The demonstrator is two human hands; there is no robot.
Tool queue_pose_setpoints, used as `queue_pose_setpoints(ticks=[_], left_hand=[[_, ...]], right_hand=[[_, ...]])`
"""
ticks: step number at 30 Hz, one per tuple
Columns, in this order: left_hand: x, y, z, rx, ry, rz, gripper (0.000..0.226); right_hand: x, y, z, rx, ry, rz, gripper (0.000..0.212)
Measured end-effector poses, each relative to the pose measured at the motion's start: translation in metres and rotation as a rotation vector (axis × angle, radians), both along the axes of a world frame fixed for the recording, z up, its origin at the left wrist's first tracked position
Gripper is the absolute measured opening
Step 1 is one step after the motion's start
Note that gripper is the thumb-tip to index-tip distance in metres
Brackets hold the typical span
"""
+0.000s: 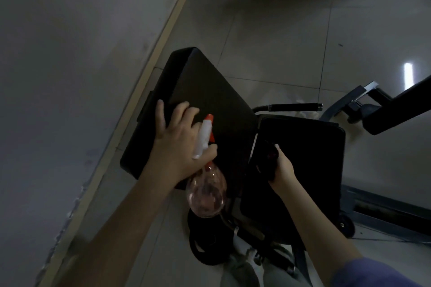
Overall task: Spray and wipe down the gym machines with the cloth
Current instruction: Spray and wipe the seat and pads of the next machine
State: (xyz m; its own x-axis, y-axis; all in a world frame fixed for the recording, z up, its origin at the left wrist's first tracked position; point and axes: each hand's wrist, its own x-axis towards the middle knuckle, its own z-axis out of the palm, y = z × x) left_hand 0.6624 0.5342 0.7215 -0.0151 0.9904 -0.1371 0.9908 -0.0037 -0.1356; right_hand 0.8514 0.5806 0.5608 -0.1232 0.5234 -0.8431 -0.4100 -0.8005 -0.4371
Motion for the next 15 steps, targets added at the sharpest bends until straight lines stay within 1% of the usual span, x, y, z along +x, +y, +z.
queue_pose_setpoints(ticks=[4, 7, 11, 14, 15], left_hand=[[-0.035, 0.01, 0.016, 0.059, -0.162, -0.127, 0.078], [-0.051, 0.015, 0.018, 0.131, -0.272, -0.162, 0.069], [-0.051, 0.016, 0.015, 0.202, -0.372, -0.183, 0.058], [-0.054, 0.016, 0.012, 0.176, -0.41, -0.15, 0.058], [-0.055, 0.017, 0.012, 0.173, -0.421, -0.149, 0.056]], right_hand=[[-0.019, 0.008, -0.005, 0.058, -0.01, 0.118, 0.035], [-0.038, 0.022, -0.014, 0.138, -0.084, 0.215, 0.04], [-0.08, 0.037, -0.01, 0.347, -0.25, 0.335, 0.051], [-0.111, 0.022, -0.005, 0.548, -0.367, 0.347, 0.053], [-0.115, 0.018, -0.009, 0.579, -0.41, 0.335, 0.052]])
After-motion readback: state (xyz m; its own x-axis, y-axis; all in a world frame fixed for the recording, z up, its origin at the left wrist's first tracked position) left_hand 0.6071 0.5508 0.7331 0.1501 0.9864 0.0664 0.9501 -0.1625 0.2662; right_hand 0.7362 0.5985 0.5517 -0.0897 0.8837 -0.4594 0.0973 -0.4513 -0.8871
